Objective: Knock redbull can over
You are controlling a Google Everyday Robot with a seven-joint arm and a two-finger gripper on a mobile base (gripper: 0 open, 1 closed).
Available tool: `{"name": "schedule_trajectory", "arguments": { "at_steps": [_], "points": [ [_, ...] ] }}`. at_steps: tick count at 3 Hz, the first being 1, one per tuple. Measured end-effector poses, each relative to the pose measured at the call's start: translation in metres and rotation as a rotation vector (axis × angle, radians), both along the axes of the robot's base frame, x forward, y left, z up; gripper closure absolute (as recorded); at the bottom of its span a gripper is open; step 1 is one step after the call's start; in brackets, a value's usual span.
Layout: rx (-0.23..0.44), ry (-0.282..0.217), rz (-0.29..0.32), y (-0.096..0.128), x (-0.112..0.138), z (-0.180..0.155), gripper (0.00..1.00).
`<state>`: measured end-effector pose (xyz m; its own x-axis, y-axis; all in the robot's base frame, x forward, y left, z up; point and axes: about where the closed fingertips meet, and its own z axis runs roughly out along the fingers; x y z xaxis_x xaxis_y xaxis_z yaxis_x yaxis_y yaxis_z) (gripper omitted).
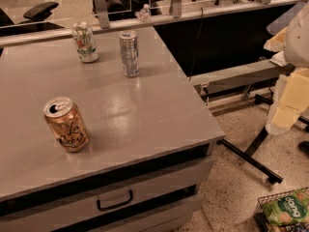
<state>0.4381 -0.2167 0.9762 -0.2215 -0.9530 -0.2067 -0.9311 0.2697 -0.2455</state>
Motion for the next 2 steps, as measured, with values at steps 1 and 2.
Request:
{"name": "schedule_trajectory", "arguments": {
  "at_steps": [1,2],
  "points": [
    [0.0,0.0,0.0,0.0,0.0,0.0,0.0],
    [0.086,-0.029,-0.016,0.007,0.012,-0.004,0.0]
  ]
}}
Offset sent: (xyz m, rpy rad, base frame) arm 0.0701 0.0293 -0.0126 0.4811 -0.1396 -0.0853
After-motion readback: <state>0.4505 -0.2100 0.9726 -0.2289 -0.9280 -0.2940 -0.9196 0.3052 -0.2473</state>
